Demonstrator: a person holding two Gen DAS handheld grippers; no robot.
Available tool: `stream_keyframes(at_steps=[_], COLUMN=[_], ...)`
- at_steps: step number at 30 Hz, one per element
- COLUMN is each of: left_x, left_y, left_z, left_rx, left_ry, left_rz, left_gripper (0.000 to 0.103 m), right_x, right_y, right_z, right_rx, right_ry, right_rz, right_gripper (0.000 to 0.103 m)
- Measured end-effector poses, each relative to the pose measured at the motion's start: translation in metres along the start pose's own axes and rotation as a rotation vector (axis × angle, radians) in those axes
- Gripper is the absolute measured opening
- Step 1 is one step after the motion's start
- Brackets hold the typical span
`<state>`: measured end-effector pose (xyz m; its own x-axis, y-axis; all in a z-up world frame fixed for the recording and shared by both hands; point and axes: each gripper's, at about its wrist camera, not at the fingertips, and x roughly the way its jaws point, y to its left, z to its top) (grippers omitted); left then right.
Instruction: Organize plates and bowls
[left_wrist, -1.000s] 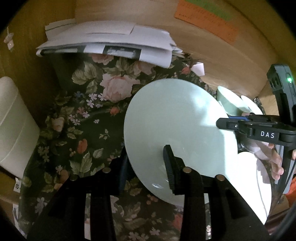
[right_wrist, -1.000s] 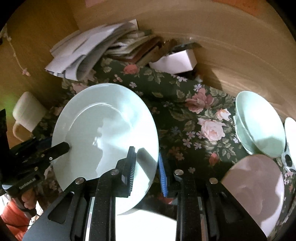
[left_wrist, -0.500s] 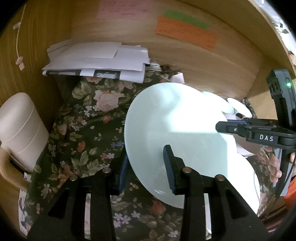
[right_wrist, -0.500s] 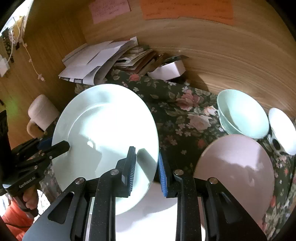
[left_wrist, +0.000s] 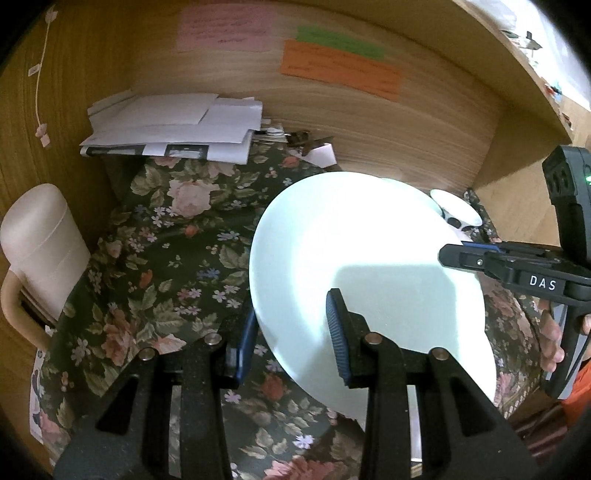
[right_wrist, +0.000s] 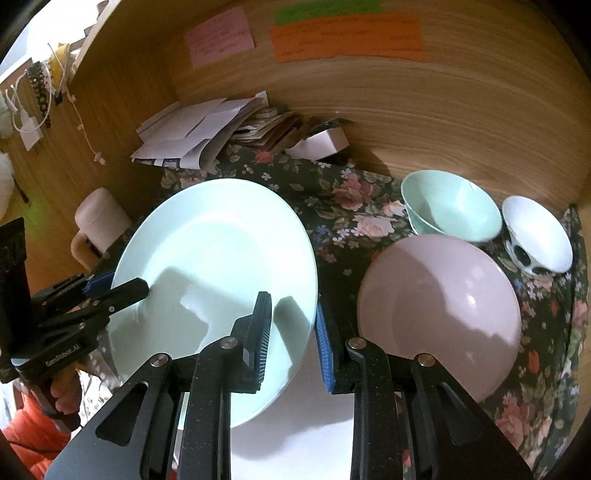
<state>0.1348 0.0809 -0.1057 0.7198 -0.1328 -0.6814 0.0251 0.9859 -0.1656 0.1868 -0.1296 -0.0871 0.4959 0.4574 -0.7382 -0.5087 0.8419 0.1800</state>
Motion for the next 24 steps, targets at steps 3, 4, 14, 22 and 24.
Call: stream_keyframes(at_steps=[3, 4, 14, 22, 24], left_x=[-0.003, -0.004, -0.01, -0.013, -0.014], left_y=[-0.006, -0.007, -0.026, -0.036, -0.038], left_z=[-0.004, -0.005, -0.017, -0.025, -0.028], left_rx=[0.007, 0.009, 0.026, 0.035, 0.036], left_ry=[-0.001, -0.002, 0.013, 0.033, 0.038], left_rz=[-0.007, -0.011, -0.031, -0.048, -0.051], left_gripper=[0.035, 0.035, 0.035, 0.035, 0.035], right_x=[-0.006, -0.007, -0.023, -0.034, -0.035], right_y=[-0.002, -0.002, -0.012, -0.021, -0.022], right_z=[-0.007, -0.009, -0.032, -0.049, -0.054], right_rx=[0.006, 0.008, 0.053, 0.085, 0.091], right_ry=[-0.009, -0.011, -0.027, -0.043, -0.045], right_rz=[-0.008, -0.01, -0.01, -0.003, -0.002], right_gripper=[0.021, 0.021, 0.021, 0.021, 0.021])
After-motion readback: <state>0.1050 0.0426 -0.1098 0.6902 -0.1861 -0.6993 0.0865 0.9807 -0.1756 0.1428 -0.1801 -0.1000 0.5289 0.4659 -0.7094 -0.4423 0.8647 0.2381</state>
